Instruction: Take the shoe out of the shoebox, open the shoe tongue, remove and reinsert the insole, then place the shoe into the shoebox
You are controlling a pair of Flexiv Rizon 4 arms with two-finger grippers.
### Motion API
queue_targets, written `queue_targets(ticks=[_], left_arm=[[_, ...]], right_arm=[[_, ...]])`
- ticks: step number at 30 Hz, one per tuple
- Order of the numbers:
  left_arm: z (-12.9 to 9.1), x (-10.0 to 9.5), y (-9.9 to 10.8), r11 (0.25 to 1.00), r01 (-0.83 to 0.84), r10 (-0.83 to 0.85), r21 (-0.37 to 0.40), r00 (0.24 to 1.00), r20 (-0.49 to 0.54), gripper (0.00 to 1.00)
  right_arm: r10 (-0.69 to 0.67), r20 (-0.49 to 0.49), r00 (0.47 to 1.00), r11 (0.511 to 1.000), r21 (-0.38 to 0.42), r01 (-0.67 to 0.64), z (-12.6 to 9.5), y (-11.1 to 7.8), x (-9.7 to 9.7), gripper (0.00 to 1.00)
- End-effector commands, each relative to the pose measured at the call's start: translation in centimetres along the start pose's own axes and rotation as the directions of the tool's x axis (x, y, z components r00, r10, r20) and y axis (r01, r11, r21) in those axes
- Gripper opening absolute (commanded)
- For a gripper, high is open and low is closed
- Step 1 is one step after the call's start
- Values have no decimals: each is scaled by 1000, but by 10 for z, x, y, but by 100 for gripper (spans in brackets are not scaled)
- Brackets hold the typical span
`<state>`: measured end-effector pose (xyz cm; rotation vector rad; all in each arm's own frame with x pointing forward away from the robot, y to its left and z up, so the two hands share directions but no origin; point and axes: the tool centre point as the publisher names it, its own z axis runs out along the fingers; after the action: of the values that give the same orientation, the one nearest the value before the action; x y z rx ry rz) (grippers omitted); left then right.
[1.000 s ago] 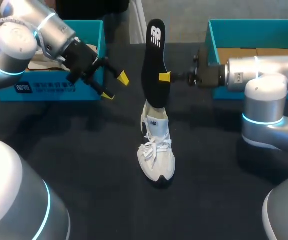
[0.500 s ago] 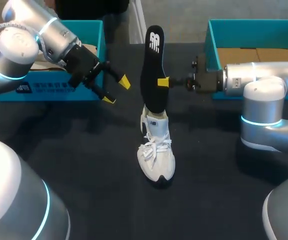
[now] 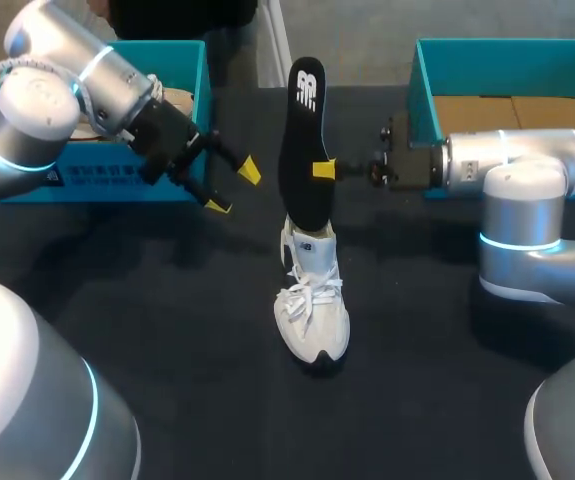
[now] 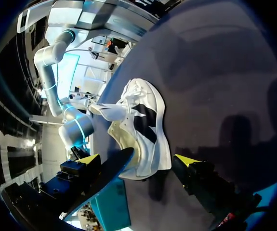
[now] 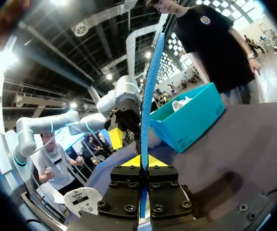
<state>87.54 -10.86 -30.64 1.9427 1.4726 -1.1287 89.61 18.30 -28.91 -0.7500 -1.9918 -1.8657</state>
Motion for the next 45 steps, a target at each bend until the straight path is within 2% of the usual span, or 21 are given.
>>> queue_targets(ticks=[1,21,33,45], left_arm=[[3,2,1,1000,2,-2,-6,1000,4,100],[6,-3,15,995,13,-6,-102,998,67,100],[19,-10,35,993,8,2,-116,996,85,100],[14,-17,37,992,-1,14,-122,995,102,100]], right_arm=[[2,-1,1000,1000,3,-2,2,-1,-1,0],[-5,-3,1000,1000,11,5,-2,-3,-3,0],[-17,-11,1000,1000,20,17,-2,-1,-6,0],[-19,-16,1000,999,28,20,-3,-2,-12,0]])
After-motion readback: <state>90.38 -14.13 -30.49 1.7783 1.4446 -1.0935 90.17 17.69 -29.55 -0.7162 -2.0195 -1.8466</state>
